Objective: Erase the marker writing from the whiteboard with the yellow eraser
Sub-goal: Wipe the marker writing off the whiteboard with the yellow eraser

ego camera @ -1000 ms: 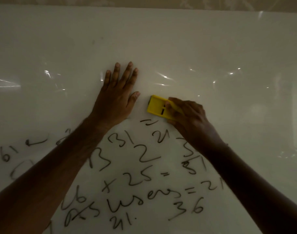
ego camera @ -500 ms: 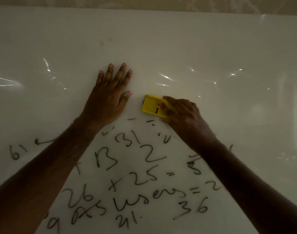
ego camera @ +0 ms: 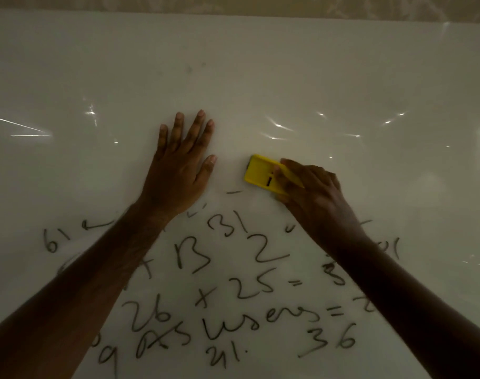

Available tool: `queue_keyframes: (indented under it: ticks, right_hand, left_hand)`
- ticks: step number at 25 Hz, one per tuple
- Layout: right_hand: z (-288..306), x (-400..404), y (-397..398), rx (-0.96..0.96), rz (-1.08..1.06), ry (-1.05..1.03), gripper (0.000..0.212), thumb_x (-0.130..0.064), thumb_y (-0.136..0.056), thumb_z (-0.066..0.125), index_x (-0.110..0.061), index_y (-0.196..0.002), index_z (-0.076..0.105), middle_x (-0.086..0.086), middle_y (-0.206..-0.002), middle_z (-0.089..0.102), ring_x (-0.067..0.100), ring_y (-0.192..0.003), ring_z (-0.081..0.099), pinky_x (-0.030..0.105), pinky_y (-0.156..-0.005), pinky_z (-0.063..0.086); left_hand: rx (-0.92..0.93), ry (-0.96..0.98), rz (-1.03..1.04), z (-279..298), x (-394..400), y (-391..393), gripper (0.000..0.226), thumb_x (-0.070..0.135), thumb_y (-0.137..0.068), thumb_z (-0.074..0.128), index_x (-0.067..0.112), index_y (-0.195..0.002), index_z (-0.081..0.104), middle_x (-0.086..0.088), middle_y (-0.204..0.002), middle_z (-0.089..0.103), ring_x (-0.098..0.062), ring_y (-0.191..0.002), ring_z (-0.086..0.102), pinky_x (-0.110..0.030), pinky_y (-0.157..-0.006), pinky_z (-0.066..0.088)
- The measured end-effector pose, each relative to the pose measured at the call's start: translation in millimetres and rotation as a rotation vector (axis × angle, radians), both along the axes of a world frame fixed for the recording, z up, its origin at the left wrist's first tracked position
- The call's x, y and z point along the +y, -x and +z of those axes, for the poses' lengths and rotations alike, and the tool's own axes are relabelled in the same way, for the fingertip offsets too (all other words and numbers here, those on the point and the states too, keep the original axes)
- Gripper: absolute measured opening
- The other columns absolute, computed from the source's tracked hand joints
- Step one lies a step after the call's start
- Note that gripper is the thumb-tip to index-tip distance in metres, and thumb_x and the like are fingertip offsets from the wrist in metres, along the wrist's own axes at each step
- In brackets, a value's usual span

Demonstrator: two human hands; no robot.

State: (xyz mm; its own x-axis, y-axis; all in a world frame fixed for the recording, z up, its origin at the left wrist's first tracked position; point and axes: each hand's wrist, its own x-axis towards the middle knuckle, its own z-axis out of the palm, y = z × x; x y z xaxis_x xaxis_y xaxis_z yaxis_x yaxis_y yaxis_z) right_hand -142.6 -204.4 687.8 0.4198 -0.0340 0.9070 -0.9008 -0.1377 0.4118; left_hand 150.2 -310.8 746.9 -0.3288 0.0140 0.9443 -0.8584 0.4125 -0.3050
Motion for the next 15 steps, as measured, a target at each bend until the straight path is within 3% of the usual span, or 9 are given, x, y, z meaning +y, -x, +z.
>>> queue_keyframes:
  ticks: [4,9,15]
  right_hand:
    - [-19,-13,-40,0.078,0.051,-0.038,0.047,-0.034,-0.104,0.059,-0.014,-0.147,0.060,0.013,-0.152,0.058,0.033,-0.124,0.063,0.049,-0.099,0.053]
    - [-49,5,-10,0.253,-0.033,-0.150,0.048,-0.031,-0.108,0.058,-0.017,-0.153,0.054,0.013,-0.158,0.053,0.031,-0.135,0.060,0.050,-0.104,0.050]
    - [-22,-5,-52,0.033,-0.005,-0.009,0.047,-0.035,-0.103,0.062,-0.012,-0.143,0.063,0.013,-0.147,0.062,0.034,-0.119,0.066,0.050,-0.094,0.055]
  left_hand:
    - [0.011,-0.006,-0.023,0,-2,-4,0.064,0.041,-0.115,0.028,0.015,-0.173,0.023,-0.005,-0.182,0.018,-0.041,-0.167,0.012,-0.063,-0.133,0.006]
    - [0.054,-0.049,-0.060,-2,-6,-26,0.065,0.041,-0.114,0.026,0.015,-0.173,0.022,-0.003,-0.182,0.015,-0.041,-0.168,0.007,-0.061,-0.134,0.002]
    - [0.066,-0.046,-0.063,-8,-6,-36,0.065,0.040,-0.114,0.028,0.014,-0.173,0.023,-0.005,-0.182,0.016,-0.040,-0.168,0.008,-0.057,-0.134,0.001]
